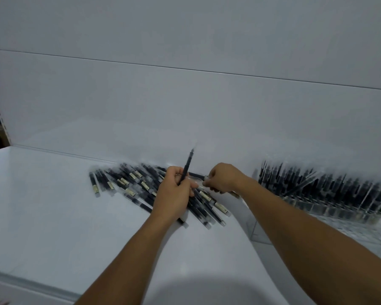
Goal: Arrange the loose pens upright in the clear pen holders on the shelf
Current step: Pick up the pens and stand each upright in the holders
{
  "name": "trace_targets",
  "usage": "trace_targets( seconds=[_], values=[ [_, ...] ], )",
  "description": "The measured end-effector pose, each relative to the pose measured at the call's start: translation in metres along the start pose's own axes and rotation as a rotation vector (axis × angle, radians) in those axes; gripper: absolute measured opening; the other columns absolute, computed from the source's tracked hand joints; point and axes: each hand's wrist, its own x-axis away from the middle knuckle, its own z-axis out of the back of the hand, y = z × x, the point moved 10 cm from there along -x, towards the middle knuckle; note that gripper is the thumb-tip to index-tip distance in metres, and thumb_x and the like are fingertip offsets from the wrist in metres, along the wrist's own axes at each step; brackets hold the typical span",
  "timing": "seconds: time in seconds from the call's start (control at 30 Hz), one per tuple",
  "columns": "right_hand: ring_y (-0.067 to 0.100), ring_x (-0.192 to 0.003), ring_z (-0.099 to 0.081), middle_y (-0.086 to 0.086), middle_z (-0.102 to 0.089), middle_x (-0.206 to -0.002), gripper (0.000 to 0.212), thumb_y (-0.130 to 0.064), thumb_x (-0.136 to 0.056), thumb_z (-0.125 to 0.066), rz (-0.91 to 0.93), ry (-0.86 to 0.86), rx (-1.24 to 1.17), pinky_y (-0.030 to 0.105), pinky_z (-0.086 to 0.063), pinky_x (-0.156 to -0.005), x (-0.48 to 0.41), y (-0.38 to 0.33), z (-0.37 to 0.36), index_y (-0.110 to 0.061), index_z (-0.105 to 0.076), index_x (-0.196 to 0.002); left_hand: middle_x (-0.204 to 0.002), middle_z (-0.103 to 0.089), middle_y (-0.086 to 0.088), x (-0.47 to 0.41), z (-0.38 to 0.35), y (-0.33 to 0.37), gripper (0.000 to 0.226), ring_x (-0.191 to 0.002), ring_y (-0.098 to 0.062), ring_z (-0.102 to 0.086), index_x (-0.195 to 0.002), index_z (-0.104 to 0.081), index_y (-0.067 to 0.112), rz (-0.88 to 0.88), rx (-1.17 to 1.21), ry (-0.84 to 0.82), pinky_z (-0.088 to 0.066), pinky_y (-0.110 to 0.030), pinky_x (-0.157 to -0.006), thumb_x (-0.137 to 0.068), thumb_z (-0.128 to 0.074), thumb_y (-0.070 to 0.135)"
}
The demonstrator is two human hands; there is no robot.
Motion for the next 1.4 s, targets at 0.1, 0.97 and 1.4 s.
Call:
trace_targets(
  seconds=[0.1, 0.97, 1.4],
  values=[
    [0.026, -0.081, -0.070, 0.011, -0.075, -0.086, 0.028, -0.029, -0.091, -0.065, 0.032, 0.099, -0.132, 0.041, -0.057, -0.083, 0.010, -0.003, 0.021, -0.003, -0.074, -0.086, -0.074, -0.067, 0.005, -0.001, -0.001, -0.003, 0.020, -0.063, -0.007, -0.056, -0.104, -0.055, 0.021, 0.047, 0.078, 0.005, -0.041, -0.025, -0.062, -0.092, -0.050, 0.006],
    [0.022, -0.085, -0.069, -0.001, -0.074, -0.083, 0.014, -0.032, -0.090, -0.066, 0.225, 0.454, -0.580, 0.047, -0.056, -0.084, 0.123, 0.028, 0.114, -0.021, -0.074, -0.090, -0.092, -0.071, 0.008, 0.003, -0.080, 0.057, 0.014, -0.072, -0.010, -0.049, -0.102, -0.065, 0.022, -0.009, 0.463, -0.035, -0.037, -0.025, -0.064, -0.091, -0.063, 0.031],
    [0.019, -0.088, -0.058, 0.000, -0.066, -0.105, 0.034, -0.046, -0.092, -0.060, -0.021, 0.797, -0.121, 0.033, -0.046, -0.078, 0.188, 0.135, 0.190, -0.019, -0.067, -0.112, -0.068, -0.067, 0.016, 0.015, -0.114, 0.092, 0.006, -0.065, 0.006, -0.060, -0.089, -0.065, 0.026, -0.366, 0.193, -0.076, -0.045, -0.009, -0.062, -0.092, -0.062, 0.022]
  ],
)
